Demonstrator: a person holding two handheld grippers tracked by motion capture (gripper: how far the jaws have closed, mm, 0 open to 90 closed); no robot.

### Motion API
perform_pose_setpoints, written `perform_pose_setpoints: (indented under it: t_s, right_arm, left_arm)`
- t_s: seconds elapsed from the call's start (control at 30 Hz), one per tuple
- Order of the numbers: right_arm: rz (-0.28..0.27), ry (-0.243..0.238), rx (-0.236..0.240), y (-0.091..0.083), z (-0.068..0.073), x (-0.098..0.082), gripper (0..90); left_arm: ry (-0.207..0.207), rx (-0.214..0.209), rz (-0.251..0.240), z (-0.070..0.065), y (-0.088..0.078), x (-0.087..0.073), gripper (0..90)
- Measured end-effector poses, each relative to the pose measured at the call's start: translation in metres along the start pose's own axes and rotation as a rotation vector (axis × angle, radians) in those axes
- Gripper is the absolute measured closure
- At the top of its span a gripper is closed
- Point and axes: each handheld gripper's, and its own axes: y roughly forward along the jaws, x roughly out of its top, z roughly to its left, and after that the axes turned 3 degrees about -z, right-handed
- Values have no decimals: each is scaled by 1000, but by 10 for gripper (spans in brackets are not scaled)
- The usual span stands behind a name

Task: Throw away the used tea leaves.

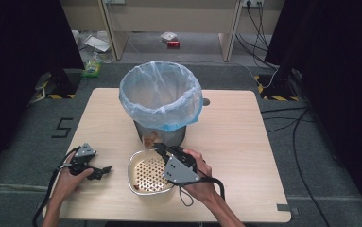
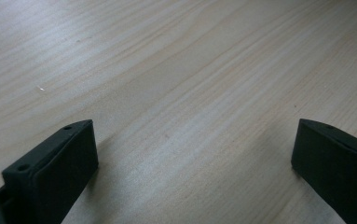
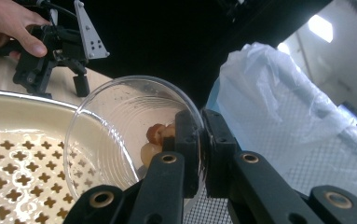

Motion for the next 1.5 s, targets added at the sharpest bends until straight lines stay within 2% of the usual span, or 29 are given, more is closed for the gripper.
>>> perform_pose_setpoints:
  t_s: [0.03,0.07,0.13,0.23,0.27,0.3,0.33,0.37,0.4,0.43,0.47,0.6,0.63,0.67,0.87,0.9,0.93,1.03,1.13,1.17,1.2,1.27,1.37,1.4,1.43,1.47,1.5]
  right_arm:
    - [-11,-16,-7,0,1,0,867]
    - [-45,-43,-26,-3,2,3,869]
    - [-68,-58,-38,-5,2,6,870]
    - [-105,-107,-65,-9,3,10,871]
    - [-105,-107,-65,-9,3,10,871]
    - [-124,-177,-80,-10,5,12,871]
    - [-122,-211,-84,-9,6,13,871]
    - [-122,-211,-84,-9,6,13,871]
    - [-114,-276,-95,-7,12,13,871]
    - [-122,-312,-96,-5,13,13,871]
    - [-116,-309,-99,-3,16,12,871]
    - [-110,-410,-127,1,22,9,872]
    - [-110,-410,-127,1,22,9,872]
    - [-116,-439,-140,1,24,10,874]
    - [-145,-488,-172,0,27,11,876]
    - [-115,-474,-157,3,24,6,877]
    - [-117,-452,-162,3,25,4,878]
    - [-157,-495,-192,-2,25,9,880]
    - [-145,-477,-190,-2,23,10,880]
    - [-153,-442,-192,-3,22,8,880]
    - [-155,-442,-188,-3,22,8,880]
    - [-162,-453,-192,-4,25,7,879]
    - [-191,-489,-234,-6,28,7,880]
    - [-191,-489,-234,-6,28,7,880]
    - [-186,-554,-254,-4,29,7,880]
    - [-172,-538,-256,-2,27,4,879]
    - [-183,-523,-268,-3,26,4,880]
  left_arm:
    - [0,0,1,0,0,0,0]
    - [0,0,1,0,0,0,0]
    - [0,0,0,0,0,0,0]
    - [0,0,1,0,0,0,0]
    - [0,0,1,0,0,0,0]
    - [0,0,0,0,0,0,0]
    - [0,0,1,0,0,0,0]
    - [0,0,1,0,0,0,0]
    - [0,0,0,0,0,0,0]
    - [0,0,1,0,0,0,0]
    - [0,0,1,0,0,0,0]
    - [0,0,1,0,0,0,0]
    - [0,0,1,0,0,0,0]
    - [0,0,0,0,0,0,0]
    - [0,0,2,0,0,0,0]
    - [0,0,1,0,0,0,0]
    - [0,0,1,0,0,0,0]
    - [0,0,2,0,0,0,0]
    - [0,0,2,0,0,0,0]
    - [0,0,1,0,0,0,0]
    - [0,0,1,0,0,0,0]
    - [0,0,1,0,0,0,0]
    - [0,0,1,0,0,0,0]
    - [0,0,2,0,0,0,0]
    - [0,0,1,0,0,0,0]
    - [0,0,1,0,0,0,0]
    - [0,0,1,0,0,0,0]
